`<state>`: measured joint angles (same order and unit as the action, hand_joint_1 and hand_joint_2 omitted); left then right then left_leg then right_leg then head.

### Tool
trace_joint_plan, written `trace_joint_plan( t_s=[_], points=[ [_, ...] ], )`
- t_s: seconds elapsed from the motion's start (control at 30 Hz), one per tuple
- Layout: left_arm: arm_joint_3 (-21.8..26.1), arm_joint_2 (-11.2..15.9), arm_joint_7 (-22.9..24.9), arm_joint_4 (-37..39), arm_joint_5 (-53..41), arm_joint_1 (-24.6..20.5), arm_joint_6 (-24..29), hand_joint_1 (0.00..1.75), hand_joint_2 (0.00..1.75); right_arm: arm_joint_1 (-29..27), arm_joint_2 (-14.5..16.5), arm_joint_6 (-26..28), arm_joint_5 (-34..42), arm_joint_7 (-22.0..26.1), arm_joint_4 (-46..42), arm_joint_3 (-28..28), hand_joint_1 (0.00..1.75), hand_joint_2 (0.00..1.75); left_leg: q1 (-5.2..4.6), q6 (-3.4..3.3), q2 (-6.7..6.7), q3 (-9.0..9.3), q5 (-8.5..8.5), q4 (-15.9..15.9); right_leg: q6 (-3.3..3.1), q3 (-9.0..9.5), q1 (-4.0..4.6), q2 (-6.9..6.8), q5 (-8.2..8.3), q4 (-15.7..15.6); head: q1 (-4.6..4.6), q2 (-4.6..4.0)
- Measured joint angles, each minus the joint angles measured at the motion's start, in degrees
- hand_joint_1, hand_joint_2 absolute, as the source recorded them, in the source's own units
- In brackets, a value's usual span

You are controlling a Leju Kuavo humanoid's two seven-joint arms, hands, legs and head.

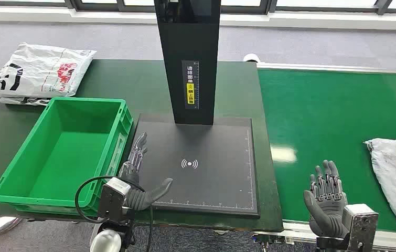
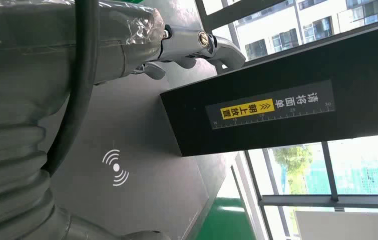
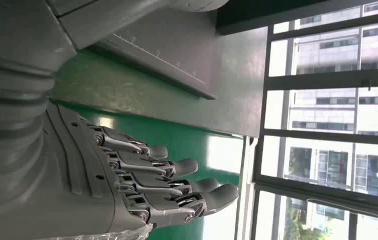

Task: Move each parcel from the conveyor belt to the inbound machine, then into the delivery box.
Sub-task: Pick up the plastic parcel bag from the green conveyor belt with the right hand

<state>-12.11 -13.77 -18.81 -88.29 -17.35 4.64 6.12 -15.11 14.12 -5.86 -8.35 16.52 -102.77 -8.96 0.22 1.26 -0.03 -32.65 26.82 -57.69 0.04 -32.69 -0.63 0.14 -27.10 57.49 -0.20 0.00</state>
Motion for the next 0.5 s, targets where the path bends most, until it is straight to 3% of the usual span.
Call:
trace_joint_plan(
  t_s=[0.33,0.5],
  points=[
    [-0.06,-0.03,-0.49,0.57,-0.11,-0.05,0.11,0.00,1.75,0.09,-0.13,2.30,-2.45,-0.79,0.22,-0.33,0.00,1.75,0.00,0.00,0.00,0.01,0.00,0.00,0.00,0.00,0.00,0.00,0.00,0.00,0.00,0.00],
    [-0.20,-0.04,-0.65,0.71,-0.13,-0.06,0.38,0.00,1.75,1.65,-0.80,3.72,-7.01,-3.26,2.63,-4.18,0.00,1.75,0.00,-0.01,-0.01,0.00,0.00,0.00,0.01,0.01,-0.03,-0.01,0.00,0.00,0.00,0.00]
  ],
)
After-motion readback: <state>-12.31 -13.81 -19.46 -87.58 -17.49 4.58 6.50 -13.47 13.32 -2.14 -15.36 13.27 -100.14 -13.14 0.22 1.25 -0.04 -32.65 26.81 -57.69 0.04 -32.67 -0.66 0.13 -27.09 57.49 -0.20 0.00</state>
